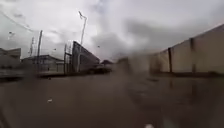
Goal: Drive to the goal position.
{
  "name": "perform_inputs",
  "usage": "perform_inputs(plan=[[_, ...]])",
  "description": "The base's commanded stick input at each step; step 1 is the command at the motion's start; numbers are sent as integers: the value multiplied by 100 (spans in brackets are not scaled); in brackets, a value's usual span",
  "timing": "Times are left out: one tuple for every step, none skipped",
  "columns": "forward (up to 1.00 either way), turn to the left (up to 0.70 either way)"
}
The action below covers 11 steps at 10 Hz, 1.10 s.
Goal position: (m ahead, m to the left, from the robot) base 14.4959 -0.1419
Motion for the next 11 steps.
perform_inputs(plan=[[50,2],[50,2],[50,2],[50,2],[50,2],[50,2],[50,2],[50,2],[50,2],[50,2],[50,2]])
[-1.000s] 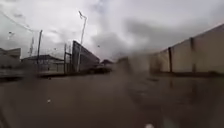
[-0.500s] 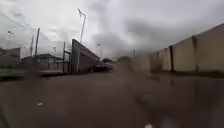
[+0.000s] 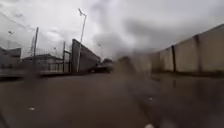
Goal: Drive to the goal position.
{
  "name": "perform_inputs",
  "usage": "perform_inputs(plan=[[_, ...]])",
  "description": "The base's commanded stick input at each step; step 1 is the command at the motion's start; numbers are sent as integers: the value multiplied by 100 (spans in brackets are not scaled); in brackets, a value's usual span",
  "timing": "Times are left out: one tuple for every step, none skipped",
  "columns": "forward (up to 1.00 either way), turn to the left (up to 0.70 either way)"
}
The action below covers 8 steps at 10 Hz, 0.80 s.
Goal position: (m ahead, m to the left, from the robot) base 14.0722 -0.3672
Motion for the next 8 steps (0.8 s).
perform_inputs(plan=[[50,2],[50,2],[50,2],[50,2],[50,2],[50,2],[50,2],[50,2]])
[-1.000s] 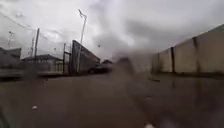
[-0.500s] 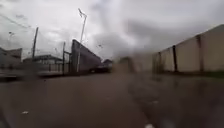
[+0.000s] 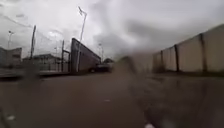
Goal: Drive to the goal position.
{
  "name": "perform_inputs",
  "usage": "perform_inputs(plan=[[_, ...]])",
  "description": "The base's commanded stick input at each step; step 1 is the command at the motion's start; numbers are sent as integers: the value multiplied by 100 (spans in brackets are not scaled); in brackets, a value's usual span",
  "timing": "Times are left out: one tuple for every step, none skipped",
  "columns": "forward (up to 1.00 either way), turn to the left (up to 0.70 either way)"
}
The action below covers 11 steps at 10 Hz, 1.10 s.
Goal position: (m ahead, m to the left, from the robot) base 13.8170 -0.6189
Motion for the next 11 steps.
perform_inputs(plan=[[50,2],[50,2],[50,2],[50,2],[50,2],[50,2],[50,2],[50,2],[50,2],[50,2],[50,2]])
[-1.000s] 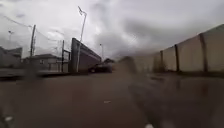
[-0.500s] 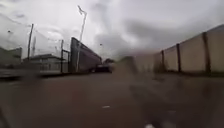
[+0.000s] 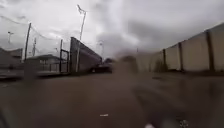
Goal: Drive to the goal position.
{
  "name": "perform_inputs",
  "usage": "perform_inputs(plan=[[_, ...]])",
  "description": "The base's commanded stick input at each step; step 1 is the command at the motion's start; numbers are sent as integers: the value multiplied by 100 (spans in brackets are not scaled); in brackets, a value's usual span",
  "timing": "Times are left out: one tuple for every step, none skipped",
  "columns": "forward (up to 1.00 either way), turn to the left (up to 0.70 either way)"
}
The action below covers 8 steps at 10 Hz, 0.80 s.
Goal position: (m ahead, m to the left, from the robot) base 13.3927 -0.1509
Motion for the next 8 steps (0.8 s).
perform_inputs(plan=[[50,2],[50,2],[50,2],[50,2],[50,2],[50,2],[50,2],[50,2]])
